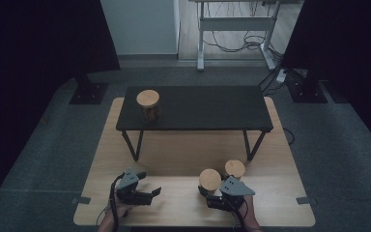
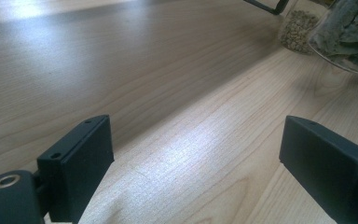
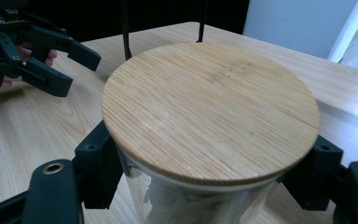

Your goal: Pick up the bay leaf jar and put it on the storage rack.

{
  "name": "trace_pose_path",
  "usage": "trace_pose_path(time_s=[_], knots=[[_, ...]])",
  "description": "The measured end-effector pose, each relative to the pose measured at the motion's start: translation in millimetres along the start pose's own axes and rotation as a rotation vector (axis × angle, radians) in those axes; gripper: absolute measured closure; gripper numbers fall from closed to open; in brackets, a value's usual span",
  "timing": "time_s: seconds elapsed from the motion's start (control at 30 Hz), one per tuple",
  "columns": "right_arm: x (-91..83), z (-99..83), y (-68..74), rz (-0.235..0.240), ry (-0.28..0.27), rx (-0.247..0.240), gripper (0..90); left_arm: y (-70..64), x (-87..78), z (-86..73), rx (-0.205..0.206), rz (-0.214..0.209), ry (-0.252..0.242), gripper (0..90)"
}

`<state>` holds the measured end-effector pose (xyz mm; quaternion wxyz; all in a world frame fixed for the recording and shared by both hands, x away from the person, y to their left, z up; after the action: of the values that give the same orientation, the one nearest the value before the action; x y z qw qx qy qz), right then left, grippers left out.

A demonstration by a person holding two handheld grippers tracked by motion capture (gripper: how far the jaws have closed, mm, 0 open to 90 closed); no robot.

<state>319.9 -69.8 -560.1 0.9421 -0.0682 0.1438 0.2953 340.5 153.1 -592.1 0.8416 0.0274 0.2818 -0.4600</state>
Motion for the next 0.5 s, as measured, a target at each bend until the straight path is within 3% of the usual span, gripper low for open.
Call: trace_pose_path(time_s=[0.5], knots=[[-5.6, 9.3, 1.9, 0.012, -0.024, -0.002, 24.8, 0.7, -0.2, -0.1, 0.0, 0.001, 0.0, 9.0]])
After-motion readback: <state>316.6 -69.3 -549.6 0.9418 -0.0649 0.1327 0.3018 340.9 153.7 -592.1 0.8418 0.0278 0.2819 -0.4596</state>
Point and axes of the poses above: each handheld gripper's, and its own axes: x roughly forward along the jaws, z roughly out of its top, y roughly to its left, the point moved 10 cm from there along x, roughly forward along the jaws, and after that the axes turned 10 degrees about -z, right-handed, at the moved point
